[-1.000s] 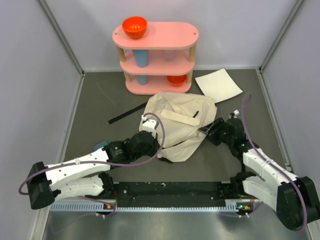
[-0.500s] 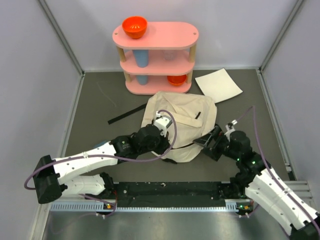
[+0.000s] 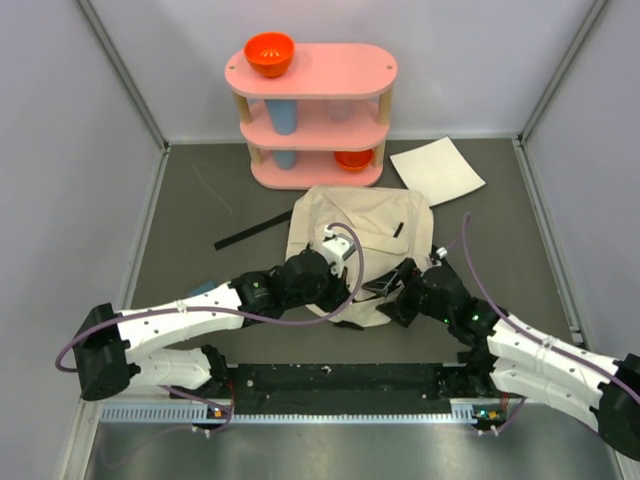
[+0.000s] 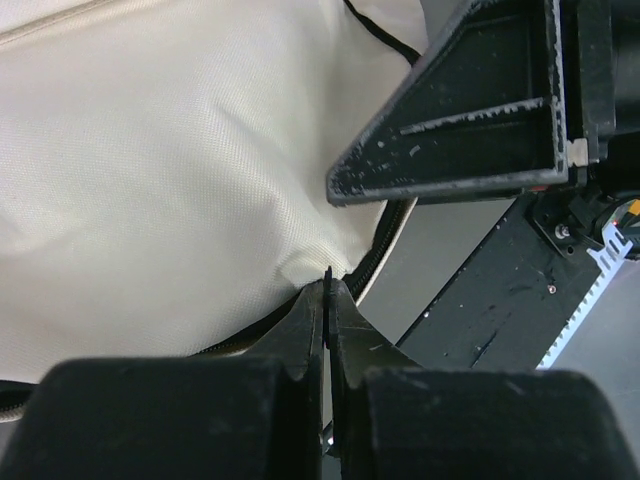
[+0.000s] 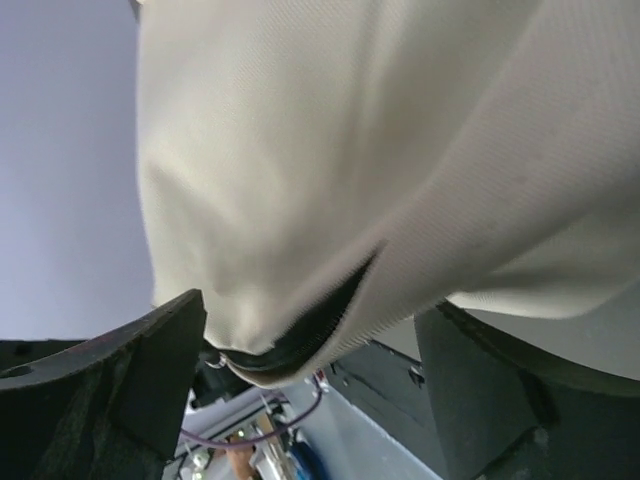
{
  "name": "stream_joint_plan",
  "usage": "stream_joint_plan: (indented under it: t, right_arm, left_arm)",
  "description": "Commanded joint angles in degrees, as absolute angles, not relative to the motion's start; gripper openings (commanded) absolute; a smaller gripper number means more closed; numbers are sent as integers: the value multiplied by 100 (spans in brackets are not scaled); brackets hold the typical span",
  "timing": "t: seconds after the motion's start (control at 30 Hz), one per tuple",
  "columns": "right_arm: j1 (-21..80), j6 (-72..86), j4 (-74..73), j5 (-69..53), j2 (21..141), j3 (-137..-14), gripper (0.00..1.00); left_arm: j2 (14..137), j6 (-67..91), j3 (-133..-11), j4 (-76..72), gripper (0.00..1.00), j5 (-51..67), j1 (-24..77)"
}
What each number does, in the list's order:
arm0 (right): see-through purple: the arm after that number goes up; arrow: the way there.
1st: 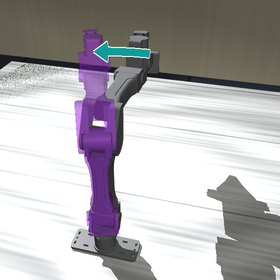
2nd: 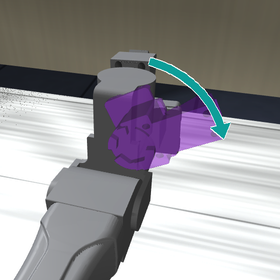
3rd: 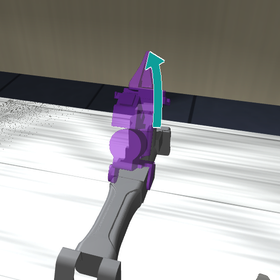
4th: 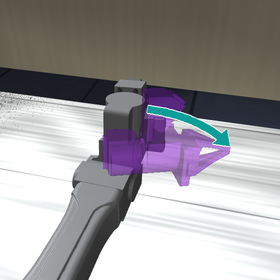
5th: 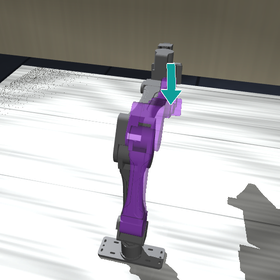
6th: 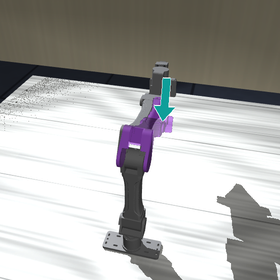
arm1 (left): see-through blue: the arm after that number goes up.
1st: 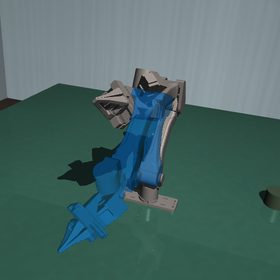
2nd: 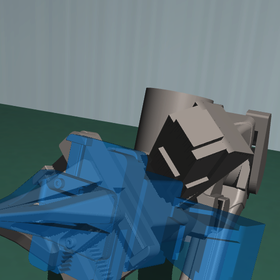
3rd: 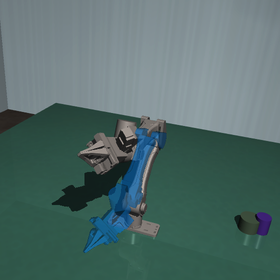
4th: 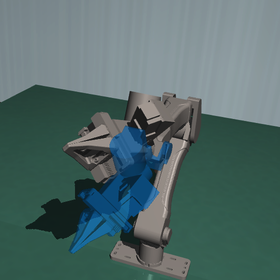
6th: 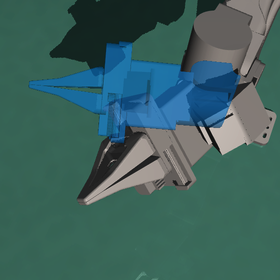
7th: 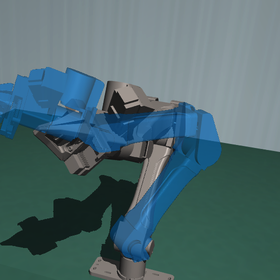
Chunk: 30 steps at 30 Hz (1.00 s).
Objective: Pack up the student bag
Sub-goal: Zip the student bag at the center of the board.
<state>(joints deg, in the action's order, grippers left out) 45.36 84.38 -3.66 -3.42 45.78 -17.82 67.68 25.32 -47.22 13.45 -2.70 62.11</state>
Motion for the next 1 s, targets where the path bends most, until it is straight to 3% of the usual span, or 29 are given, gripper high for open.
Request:
stream_joint_plan:
  t: [0.0, 0.03, 0.1, 0.13, 0.17, 0.2, 0.4, 0.57, 0.97]
  right_arm:
    - [4614, 8569, 325, 307, 4614, -2136, 77]
    - [4614, 8569, 316, 360, 4614, -2162, 70]
    - [4614, 8569, 203, 509, 4553, -2188, 44]
    - [4614, 8552, 133, 545, 4509, -2180, 29]
    - [4614, 8552, 45, 580, 4404, -2180, 3]
    - [4606, 8552, -8, 711, 4308, -2180, 0]
    - [4369, 8587, -1449, 1441, 3062, -1811, 0]
    - [3176, 8272, -1784, 845, 2277, -1328, 0]
    - [1811, 6524, -2355, 378, 3005, -2258, 0]
  left_arm:
    - [6724, 2496, -4931, 782, 0, 158, 6310]
    - [6732, 2487, -4905, 791, 0, 176, 6311]
    - [6750, 2444, -4904, 774, 0, 176, 6319]
    - [6759, 2426, -4904, 791, 0, 176, 6311]
    - [6759, 2417, -4904, 817, 0, 150, 6311]
    - [6750, 2408, -4896, 843, 0, 80, 6319]
    - [6548, 2469, -4852, 1238, 0, -737, 6311]
    - [6154, 2654, -4527, 1590, 0, -1782, 6302]
    - [6003, 3032, -4008, 2092, 0, -2760, 6214]
